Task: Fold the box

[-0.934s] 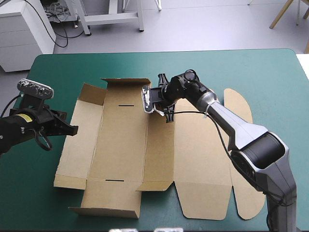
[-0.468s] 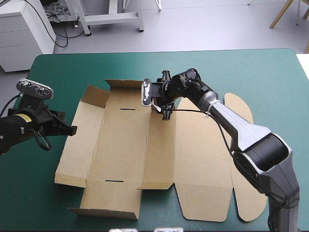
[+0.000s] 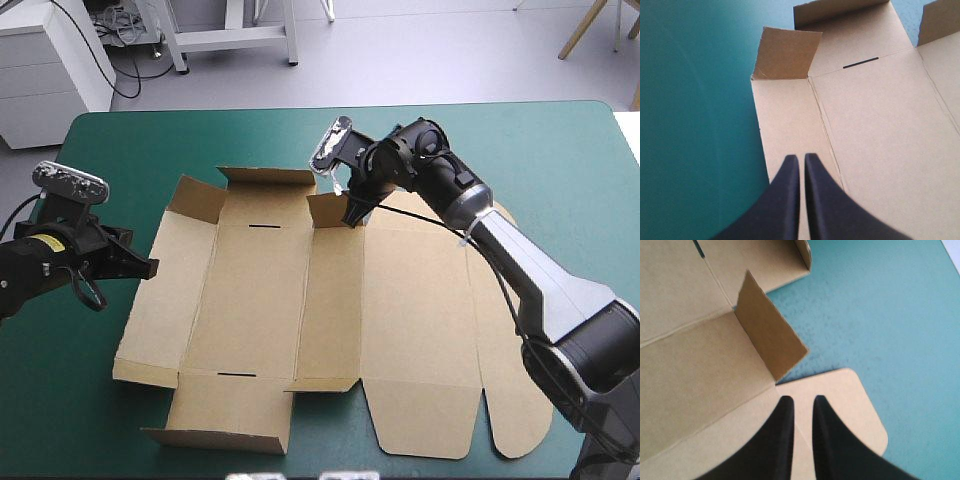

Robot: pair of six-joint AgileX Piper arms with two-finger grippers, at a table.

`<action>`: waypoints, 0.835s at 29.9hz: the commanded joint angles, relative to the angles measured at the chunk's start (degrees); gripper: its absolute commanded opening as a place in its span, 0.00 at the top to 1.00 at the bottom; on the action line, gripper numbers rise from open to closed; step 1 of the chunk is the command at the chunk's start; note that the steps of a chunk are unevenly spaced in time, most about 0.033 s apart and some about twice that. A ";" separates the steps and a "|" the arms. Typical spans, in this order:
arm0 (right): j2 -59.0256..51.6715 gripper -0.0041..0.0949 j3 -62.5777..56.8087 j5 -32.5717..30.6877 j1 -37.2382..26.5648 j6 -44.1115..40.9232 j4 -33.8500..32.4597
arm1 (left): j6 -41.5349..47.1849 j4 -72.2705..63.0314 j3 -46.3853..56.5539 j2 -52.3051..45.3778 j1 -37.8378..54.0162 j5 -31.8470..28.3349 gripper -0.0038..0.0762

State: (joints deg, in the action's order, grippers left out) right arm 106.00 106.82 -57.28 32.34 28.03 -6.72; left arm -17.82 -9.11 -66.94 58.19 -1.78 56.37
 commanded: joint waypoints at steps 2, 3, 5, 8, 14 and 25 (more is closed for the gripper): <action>-5.20 0.97 1.78 -5.16 -0.83 -13.33 -9.01 | 0.35 -0.67 -1.49 -0.73 0.03 -1.70 0.93; -5.59 0.97 1.78 -6.49 -1.34 -15.36 -9.78 | 0.35 -0.58 -1.49 -0.72 0.03 -1.88 0.93; -6.34 0.97 1.78 -8.43 -2.95 -19.42 -9.74 | 0.16 -0.58 -1.49 -0.60 0.03 -2.53 0.93; -7.63 0.97 1.78 -11.03 -6.34 -21.74 -7.34 | 0.03 -0.58 -1.49 -0.60 0.03 -3.37 0.93; -10.94 0.97 0.09 -11.71 -14.58 -21.50 4.19 | 0.02 -0.58 -1.49 -0.60 0.03 -2.98 0.93; -22.66 0.97 -20.90 -8.46 -18.91 -21.75 5.23 | 0.02 -0.55 -1.49 -0.60 0.03 -1.90 0.93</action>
State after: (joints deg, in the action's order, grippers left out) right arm 89.33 89.83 -69.69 13.79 5.67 -0.96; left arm -17.92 -8.81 -66.94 58.24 -1.78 57.34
